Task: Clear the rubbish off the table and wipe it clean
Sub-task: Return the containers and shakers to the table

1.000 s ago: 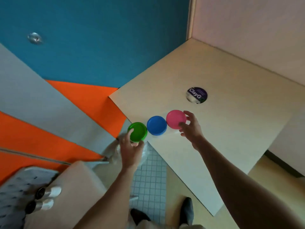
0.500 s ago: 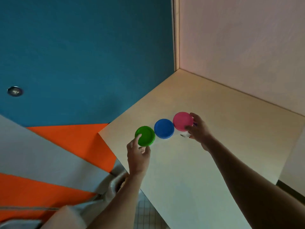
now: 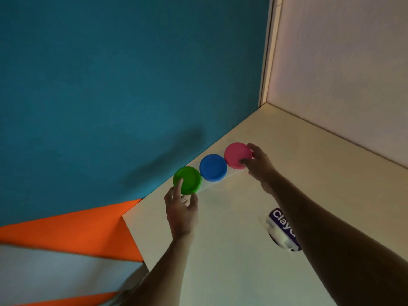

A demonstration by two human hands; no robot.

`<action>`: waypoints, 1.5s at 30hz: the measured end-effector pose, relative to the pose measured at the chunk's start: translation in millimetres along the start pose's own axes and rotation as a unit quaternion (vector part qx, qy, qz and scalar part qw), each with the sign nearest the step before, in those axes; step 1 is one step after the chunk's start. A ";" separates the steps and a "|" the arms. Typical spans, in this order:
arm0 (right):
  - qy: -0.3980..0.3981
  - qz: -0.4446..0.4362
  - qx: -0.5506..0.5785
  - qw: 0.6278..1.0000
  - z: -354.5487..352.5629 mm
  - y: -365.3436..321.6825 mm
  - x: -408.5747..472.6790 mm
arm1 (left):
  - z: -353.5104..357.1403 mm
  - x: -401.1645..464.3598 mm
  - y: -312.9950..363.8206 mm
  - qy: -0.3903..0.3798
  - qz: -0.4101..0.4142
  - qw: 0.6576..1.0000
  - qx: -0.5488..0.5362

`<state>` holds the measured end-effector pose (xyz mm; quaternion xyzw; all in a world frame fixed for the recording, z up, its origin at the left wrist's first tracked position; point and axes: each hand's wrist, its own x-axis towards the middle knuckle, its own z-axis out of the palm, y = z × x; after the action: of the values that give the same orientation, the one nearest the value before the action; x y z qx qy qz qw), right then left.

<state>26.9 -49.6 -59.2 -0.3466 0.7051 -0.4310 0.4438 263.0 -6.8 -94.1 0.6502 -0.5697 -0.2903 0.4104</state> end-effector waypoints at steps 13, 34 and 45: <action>-0.020 0.030 0.026 0.999 39.9 -11.6 106.0 | 43.3 72.4 -31.5 0.042 -0.001 0.999 -0.002; -0.030 -0.031 -0.107 0.993 41.9 -0.7 70.0 | 43.0 64.7 -29.0 0.019 -0.080 0.996 0.019; -0.092 -0.046 -0.237 0.966 29.4 49.3 -114.0 | -33.0 -57.0 -18.1 -0.168 -0.107 0.964 0.174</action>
<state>90.5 60.1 -74.0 -0.5117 0.7267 -0.2379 0.3918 289.6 55.9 -98.6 0.7103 -0.5996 -0.3341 0.1558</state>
